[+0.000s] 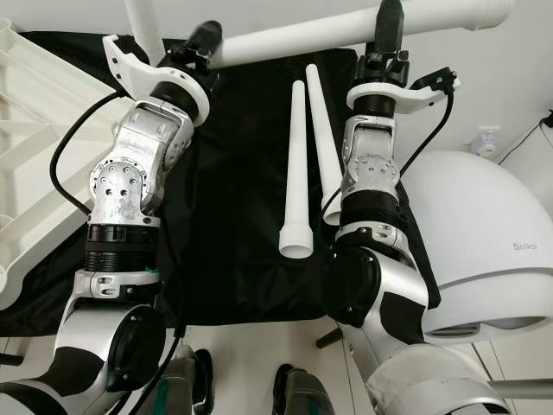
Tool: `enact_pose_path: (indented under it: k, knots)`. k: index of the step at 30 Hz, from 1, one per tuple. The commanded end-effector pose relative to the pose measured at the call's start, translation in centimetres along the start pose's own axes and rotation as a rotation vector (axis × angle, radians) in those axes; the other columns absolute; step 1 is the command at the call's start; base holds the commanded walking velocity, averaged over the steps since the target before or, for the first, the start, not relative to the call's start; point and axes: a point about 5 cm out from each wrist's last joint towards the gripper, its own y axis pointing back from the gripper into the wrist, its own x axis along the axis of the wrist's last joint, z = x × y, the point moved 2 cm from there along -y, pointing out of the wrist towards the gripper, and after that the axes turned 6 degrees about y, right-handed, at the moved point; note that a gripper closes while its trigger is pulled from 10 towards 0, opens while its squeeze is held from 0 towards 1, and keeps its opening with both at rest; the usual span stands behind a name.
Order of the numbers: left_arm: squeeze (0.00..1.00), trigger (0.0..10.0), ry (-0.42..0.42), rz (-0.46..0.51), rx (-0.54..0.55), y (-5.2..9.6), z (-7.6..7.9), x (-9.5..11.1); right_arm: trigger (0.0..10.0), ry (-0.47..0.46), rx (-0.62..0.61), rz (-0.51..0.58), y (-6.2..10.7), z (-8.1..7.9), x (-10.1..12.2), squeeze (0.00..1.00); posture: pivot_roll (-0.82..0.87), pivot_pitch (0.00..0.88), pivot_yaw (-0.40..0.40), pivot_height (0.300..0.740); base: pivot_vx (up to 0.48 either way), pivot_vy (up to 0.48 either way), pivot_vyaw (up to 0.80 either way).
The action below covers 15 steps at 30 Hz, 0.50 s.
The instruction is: Building children table
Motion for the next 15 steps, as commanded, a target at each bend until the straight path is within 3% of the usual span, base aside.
enact_pose_path:
  k: [1, 6, 7, 8, 9, 10, 11, 15]
  knots:
    - [0.00, 0.0, 0.156, -0.125, -0.013, -0.1, 1.7, -6.2, 10.0, 0.055, 0.041, -0.013, -0.1, -0.4, 0.1, 0.00, 0.09, 0.121, -0.038, 0.740, 0.000, 0.000, 0.00]
    - [0.00, 0.0, 0.176, -0.096, -0.008, -0.4, 1.8, -5.5, 10.0, 0.088, 0.069, -0.090, 0.8, -0.5, -1.3, 0.00, 0.09, 0.124, -0.042, 0.740, 0.000, 0.000, 0.00]
    - [0.00, 1.6, 0.181, -0.091, -0.009, -0.4, 1.9, -5.4, 10.0, 0.094, 0.076, -0.107, 1.0, -0.5, -1.6, 0.00, 0.09, 0.124, -0.042, 0.740, 0.000, 0.000, 0.00]
    - [0.00, 10.0, 0.199, -0.083, -0.013, -0.5, 2.0, -5.3, 10.0, 0.086, 0.078, -0.123, 1.2, -0.5, -1.9, 0.00, 0.09, 0.127, -0.044, 0.740, 0.000, 0.000, 0.00]
    - [0.00, 10.0, 0.199, -0.083, -0.013, -0.5, 2.0, -5.3, 10.0, 0.086, 0.078, -0.123, 1.2, -0.5, -1.9, 0.00, 0.09, 0.127, -0.044, 0.740, 0.000, 0.000, 0.00]
    - [0.00, 10.0, 0.218, -0.072, -0.018, -0.5, 2.1, -5.1, 10.0, 0.073, 0.079, -0.136, 1.5, -0.4, -2.1, 0.34, 0.09, 0.130, -0.045, 0.740, 0.000, 0.000, 0.00]
    - [0.00, 10.0, 0.235, -0.061, -0.021, -0.6, 2.2, -4.9, 10.0, 0.054, 0.092, -0.163, 2.1, -0.4, -2.6, 1.00, 0.09, 0.133, -0.046, 0.740, 0.000, 0.000, 0.00]
    - [0.00, 10.0, 0.260, -0.045, -0.025, -0.6, 2.2, -4.6, 10.0, 0.027, 0.121, -0.206, 2.8, -0.6, -3.2, 1.00, 0.09, 0.134, -0.045, 0.740, 0.000, 0.000, 0.00]
